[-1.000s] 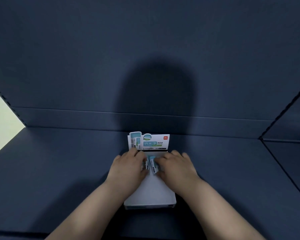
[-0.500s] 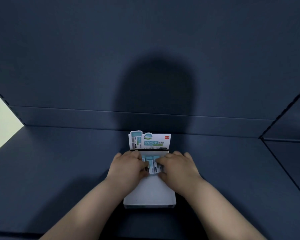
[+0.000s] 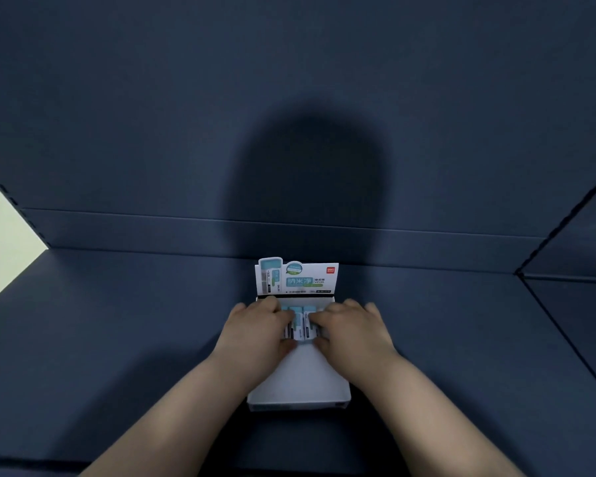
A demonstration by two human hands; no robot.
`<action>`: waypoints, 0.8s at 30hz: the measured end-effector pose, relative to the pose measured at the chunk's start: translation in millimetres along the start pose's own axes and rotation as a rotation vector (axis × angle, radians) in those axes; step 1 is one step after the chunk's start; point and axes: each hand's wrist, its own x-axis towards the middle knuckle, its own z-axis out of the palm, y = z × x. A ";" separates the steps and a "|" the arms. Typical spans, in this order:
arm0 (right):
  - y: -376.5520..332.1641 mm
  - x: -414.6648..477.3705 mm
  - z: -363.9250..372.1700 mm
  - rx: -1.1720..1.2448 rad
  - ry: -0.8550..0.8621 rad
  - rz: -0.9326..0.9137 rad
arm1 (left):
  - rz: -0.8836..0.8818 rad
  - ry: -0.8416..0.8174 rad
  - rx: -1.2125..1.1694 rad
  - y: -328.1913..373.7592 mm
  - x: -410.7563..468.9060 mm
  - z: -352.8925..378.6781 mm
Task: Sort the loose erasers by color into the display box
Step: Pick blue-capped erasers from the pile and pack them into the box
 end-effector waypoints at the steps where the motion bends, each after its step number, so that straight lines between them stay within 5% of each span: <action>1: -0.3 0.1 -0.2 0.004 0.003 0.002 | -0.003 0.003 0.007 0.2 0.3 0.7; 20: -2.3 -5.6 0.3 0.041 0.004 0.017 | 0.016 0.172 0.050 -4.6 -8.2 1.0; 24: -0.1 -12.6 -2.2 0.106 0.122 0.042 | -0.036 0.193 0.037 -11.9 -12.8 -3.6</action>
